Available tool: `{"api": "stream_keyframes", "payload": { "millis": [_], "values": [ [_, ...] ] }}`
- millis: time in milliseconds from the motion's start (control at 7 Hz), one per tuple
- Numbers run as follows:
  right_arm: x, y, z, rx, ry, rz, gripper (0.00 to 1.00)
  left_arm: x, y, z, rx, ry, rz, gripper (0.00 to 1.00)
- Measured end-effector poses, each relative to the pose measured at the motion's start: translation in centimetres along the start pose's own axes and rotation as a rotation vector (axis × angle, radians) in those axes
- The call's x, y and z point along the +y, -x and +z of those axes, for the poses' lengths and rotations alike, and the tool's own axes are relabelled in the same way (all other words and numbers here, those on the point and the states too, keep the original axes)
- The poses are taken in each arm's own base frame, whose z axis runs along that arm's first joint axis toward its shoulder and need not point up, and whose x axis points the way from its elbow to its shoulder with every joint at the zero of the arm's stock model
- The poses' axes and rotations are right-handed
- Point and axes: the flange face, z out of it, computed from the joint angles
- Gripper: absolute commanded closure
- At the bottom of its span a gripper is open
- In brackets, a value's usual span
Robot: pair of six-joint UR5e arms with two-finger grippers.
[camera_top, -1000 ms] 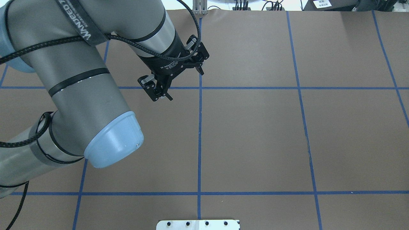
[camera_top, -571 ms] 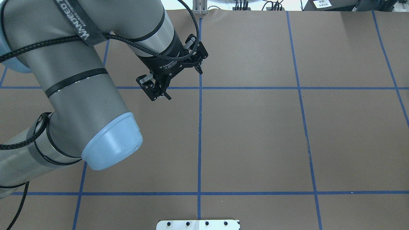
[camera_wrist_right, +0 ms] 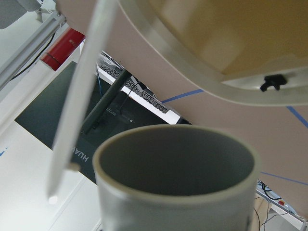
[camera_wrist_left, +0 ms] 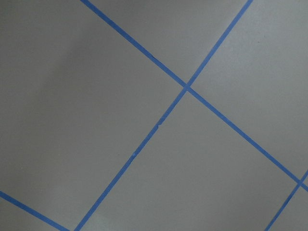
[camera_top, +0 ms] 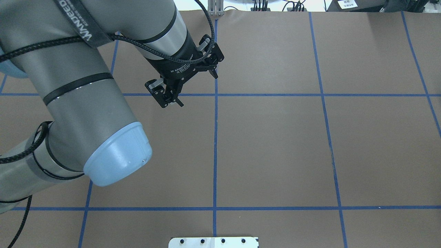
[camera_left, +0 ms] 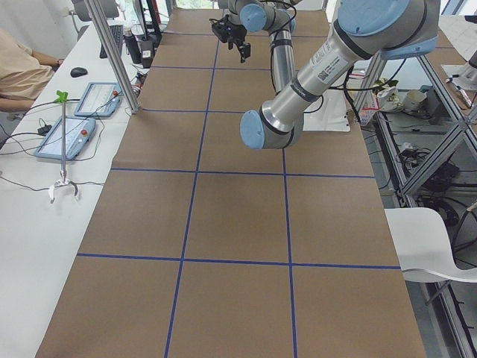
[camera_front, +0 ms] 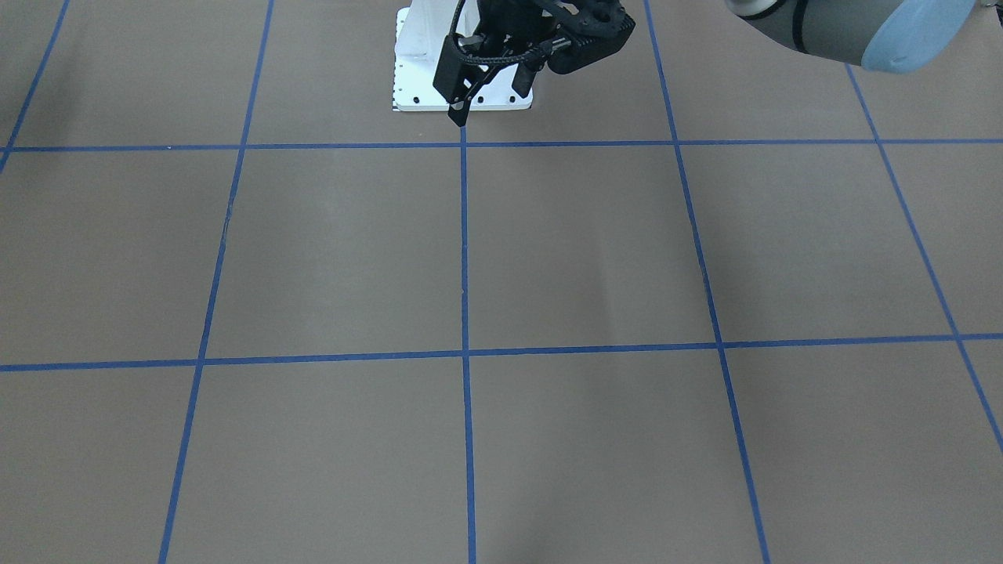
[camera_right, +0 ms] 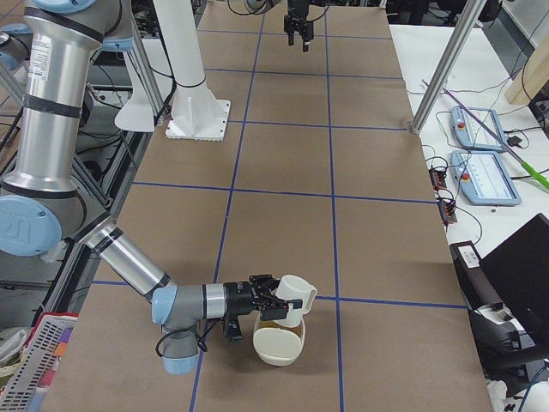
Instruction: Left arm hands cup to right arm to dump lemon
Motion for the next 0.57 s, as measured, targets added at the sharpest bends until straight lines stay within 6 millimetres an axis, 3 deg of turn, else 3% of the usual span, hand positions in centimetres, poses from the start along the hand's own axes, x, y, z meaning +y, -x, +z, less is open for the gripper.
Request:
{"api": "stream_keyframes", "payload": {
  "millis": [286, 571],
  "values": [
    [0.0, 0.6, -1.2, 0.004, -0.005, 0.057, 0.90, 0.3, -0.3, -0.5, 0.006, -0.004, 0.003, 0.00],
    [0.6, 1.6, -1.3, 0.012, 0.012, 0.109, 0.90, 0.6, -0.4, -1.1, -0.001, -0.013, -0.001, 0.00]
  ]
}}
